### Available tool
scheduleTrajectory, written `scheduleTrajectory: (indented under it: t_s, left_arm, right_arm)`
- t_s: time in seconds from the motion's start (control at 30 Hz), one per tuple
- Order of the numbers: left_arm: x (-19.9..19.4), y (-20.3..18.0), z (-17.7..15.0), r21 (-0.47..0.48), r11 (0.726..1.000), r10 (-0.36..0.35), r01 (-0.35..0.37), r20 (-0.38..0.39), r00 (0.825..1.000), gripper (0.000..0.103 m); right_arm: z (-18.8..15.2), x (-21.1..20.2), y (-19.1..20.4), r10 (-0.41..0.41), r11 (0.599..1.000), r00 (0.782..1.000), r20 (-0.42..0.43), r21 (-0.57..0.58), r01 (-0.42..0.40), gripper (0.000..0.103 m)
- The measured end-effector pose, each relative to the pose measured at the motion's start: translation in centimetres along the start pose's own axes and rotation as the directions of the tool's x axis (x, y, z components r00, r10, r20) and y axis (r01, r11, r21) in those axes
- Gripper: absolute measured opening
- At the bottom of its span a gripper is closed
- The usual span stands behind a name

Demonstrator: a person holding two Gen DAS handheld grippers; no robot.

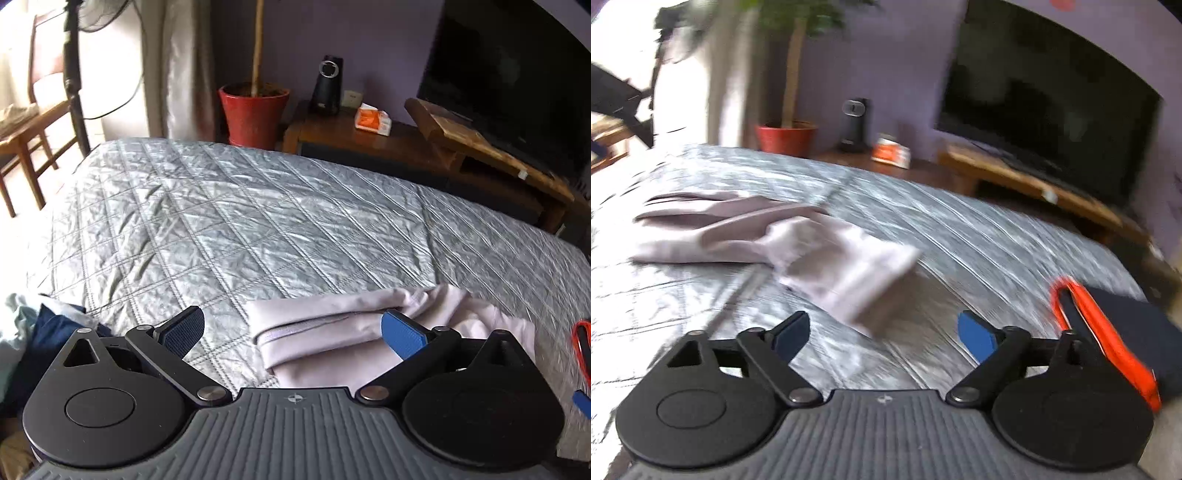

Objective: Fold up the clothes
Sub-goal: 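Move the right tool to the light grey garment's edge while the left tool approaches it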

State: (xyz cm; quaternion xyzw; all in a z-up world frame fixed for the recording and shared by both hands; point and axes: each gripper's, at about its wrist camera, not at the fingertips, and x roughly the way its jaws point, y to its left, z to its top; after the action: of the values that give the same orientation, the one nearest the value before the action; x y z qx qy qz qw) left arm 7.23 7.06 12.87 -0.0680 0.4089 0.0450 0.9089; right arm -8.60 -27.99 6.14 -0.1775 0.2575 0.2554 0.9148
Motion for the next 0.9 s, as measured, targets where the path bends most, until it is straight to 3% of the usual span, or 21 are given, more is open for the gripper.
scheduleTrajectory:
  t_s: [0.13, 0.27, 0.3, 0.33, 0.4, 0.53, 0.6, 0.67, 0.73, 0.77, 0.83, 0.87, 0.9]
  left_arm:
    - [0.1, 1.3, 0.6, -0.041, 0.999, 0.022, -0.022, -0.009, 1.0, 0.103]
    - [-0.6, 2.5, 1.4, -0.102, 0.994, -0.022, 0.022, 0.001, 1.0, 0.103]
    - [-0.9, 2.5, 1.4, -0.1, 0.995, -0.023, 0.024, 0.007, 1.0, 0.103]
    - [-1.1, 2.5, 1.4, -0.091, 0.996, -0.017, 0.018, 0.011, 1.0, 0.103]
    - [-1.4, 2.4, 1.4, -0.073, 0.997, -0.005, 0.006, 0.019, 1.0, 0.103]
    - [-1.4, 2.4, 1.4, -0.07, 0.998, 0.014, -0.012, 0.016, 1.0, 0.103]
    - [-1.3, 2.6, 1.6, -0.084, 0.996, 0.014, -0.012, 0.016, 1.0, 0.103]
    - [-1.3, 2.8, 1.7, -0.099, 0.995, 0.016, -0.015, 0.015, 1.0, 0.103]
    - [-1.3, 3.0, 1.7, -0.115, 0.993, 0.016, -0.014, 0.012, 1.0, 0.103]
    - [-1.2, 3.1, 1.8, -0.121, 0.993, 0.014, -0.013, 0.01, 1.0, 0.103]
    - [-1.2, 3.2, 1.9, -0.131, 0.991, 0.017, -0.016, 0.009, 1.0, 0.103]
    - [-1.2, 3.3, 1.9, -0.134, 0.991, 0.02, -0.019, 0.009, 1.0, 0.103]
    - [-1.2, 3.4, 1.9, -0.135, 0.991, 0.024, -0.022, 0.008, 1.0, 0.103]
  right_arm:
    - [1.2, 1.6, 1.1, 0.012, 0.994, 0.999, -0.045, -0.11, -0.017, 0.077]
    - [1.4, 3.1, 1.9, -0.008, 0.967, 0.998, -0.055, -0.254, -0.007, 0.073]
    - [1.5, 3.4, 1.8, -0.006, 0.966, 0.998, -0.059, -0.26, -0.01, 0.062]
    - [1.7, 3.7, 1.6, 0.0, 0.966, 0.998, -0.066, -0.258, -0.017, 0.037]
    - [2.4, 4.3, 0.9, 0.009, 0.974, 0.997, -0.082, -0.223, -0.028, 0.008]
    - [4.8, 4.3, -2.4, -0.056, 0.996, 0.998, -0.025, -0.069, 0.055, 0.007]
    - [5.9, 3.5, -4.4, -0.133, 0.991, 0.991, 0.017, 0.014, 0.133, 0.007]
    - [6.4, 2.8, -6.2, -0.239, 0.968, 0.97, 0.03, 0.085, 0.236, 0.017]
    - [6.6, 2.5, -6.3, -0.232, 0.971, 0.973, 0.014, 0.067, 0.23, 0.032]
    - [6.7, 2.3, -5.4, -0.166, 0.986, 0.986, 0.025, 0.016, 0.165, 0.037]
    - [6.3, 1.3, -2.0, -0.004, 0.992, 0.998, 0.069, -0.122, 0.012, 0.084]
    - [6.0, 0.8, 0.0, 0.074, 0.979, 0.994, 0.086, -0.196, -0.056, 0.092]
    - [5.8, 0.6, 2.2, 0.137, 0.958, 0.986, 0.092, -0.266, -0.108, 0.091]
